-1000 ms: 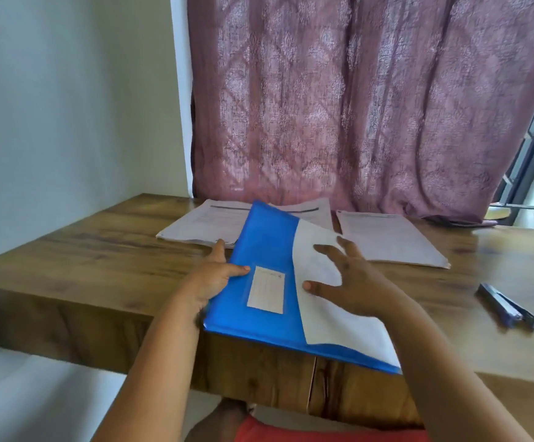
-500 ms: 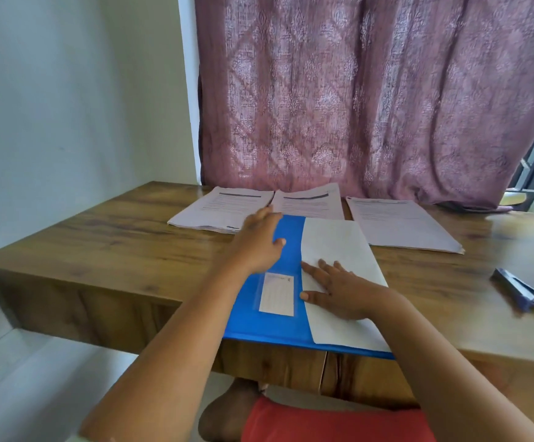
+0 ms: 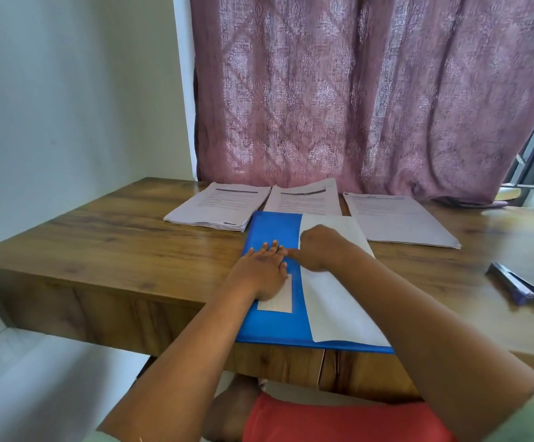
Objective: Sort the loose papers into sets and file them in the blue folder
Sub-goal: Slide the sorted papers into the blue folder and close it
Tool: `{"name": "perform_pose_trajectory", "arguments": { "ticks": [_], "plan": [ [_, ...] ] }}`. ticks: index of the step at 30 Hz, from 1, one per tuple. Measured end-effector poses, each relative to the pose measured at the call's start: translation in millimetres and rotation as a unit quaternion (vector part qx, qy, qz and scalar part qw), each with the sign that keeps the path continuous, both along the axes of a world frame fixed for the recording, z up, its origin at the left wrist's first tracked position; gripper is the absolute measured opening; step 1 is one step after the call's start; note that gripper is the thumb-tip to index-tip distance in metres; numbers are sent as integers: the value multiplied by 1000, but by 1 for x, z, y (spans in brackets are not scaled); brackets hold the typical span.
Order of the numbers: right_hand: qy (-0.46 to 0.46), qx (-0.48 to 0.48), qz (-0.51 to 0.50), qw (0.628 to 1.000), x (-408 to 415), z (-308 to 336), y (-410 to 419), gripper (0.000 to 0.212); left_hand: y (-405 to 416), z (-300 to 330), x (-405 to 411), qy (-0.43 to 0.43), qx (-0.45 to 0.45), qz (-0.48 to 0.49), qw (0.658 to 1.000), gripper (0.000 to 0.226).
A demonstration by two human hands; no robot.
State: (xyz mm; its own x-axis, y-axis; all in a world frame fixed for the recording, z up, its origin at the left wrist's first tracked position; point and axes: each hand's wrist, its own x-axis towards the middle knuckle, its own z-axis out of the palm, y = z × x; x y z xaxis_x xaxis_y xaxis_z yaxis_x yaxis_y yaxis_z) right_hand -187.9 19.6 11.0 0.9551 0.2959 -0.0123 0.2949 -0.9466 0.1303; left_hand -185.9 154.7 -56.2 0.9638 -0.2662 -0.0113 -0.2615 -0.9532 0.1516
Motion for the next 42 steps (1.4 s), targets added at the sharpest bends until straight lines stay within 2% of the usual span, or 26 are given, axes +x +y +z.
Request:
{"name": "perform_pose_trajectory", "arguments": {
  "ticks": [3,6,11,13,16,17,19,21,22,24,25,28,32,36,38,40,42],
  "plan": [
    [-19,-51,8,998,6,-14,17,25,2,-3,3,-10,-19,-4,1000,52],
    [-28,-41,-2,999,10,-23,23,23,2,-4,4,-3,-22,-2,1000,52],
    [-77,22,-3,997,13,-18,12,22,1,0,1,-12,-26,4,1000,53],
    [-68,52,-22,996,18,-10,0,24,1,1,0,-12,-18,5,1000,54],
    [8,157,-100,982,37,-5,-38,10,1,2,-1,0,4,3,1000,56],
    [49,224,-134,964,39,-4,-50,15,1,2,-1,4,10,2,1000,58],
    [116,384,-178,898,36,-6,-63,22,1,2,-1,9,15,1,1000,65],
    [131,422,-187,877,35,-9,-62,33,0,1,-2,10,19,3,1000,67],
    [121,393,-177,894,34,-8,-56,42,0,2,-2,9,18,4,1000,66],
    [60,205,-125,969,27,-5,-40,62,0,1,-1,9,10,4,1000,61],
    [20,126,-95,987,23,-6,-31,66,1,1,0,9,5,5,1000,58],
    [-37,29,-51,998,13,-11,-8,64,1,1,0,5,-10,10,1000,54],
    [-41,35,-47,997,10,-13,2,31,-2,9,-4,19,-18,15,1000,53],
    [-64,31,-4,997,9,-6,-21,13,-2,30,-18,65,-23,20,997,45],
    [-88,39,25,995,7,0,-39,19,-4,41,-32,33,-40,13,999,41],
    [-92,63,47,993,-2,12,-57,20,-10,54,-48,-14,-79,-7,997,47],
    [-93,78,65,991,-12,27,-73,18,-18,67,-62,-83,-74,-37,993,49]
  ]
}}
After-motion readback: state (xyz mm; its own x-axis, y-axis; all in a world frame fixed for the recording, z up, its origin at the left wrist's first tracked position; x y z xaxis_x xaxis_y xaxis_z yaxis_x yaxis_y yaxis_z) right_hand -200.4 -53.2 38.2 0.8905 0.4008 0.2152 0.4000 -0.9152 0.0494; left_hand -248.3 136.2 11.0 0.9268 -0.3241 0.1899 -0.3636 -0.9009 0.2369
